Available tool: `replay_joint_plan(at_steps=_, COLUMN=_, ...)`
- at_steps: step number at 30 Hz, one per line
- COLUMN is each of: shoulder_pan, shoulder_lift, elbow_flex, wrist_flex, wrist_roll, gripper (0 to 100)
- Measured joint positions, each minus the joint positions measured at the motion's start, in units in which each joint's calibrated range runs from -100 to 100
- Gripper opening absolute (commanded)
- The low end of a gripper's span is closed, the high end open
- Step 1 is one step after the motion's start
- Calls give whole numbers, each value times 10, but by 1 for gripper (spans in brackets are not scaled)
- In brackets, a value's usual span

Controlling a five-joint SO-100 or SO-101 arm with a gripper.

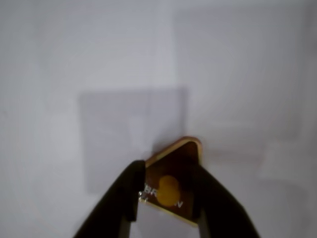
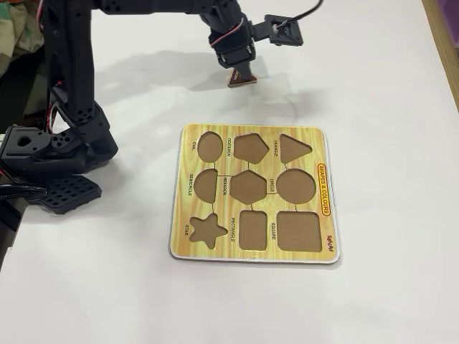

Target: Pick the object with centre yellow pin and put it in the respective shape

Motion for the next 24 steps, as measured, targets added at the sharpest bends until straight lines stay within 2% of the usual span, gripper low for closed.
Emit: replay_joint_plan(at_steps=24, shoulder_pan=-1, shoulder_lift=1, elbow_flex=33, wrist_flex=-1, wrist_roll=2, gripper=9)
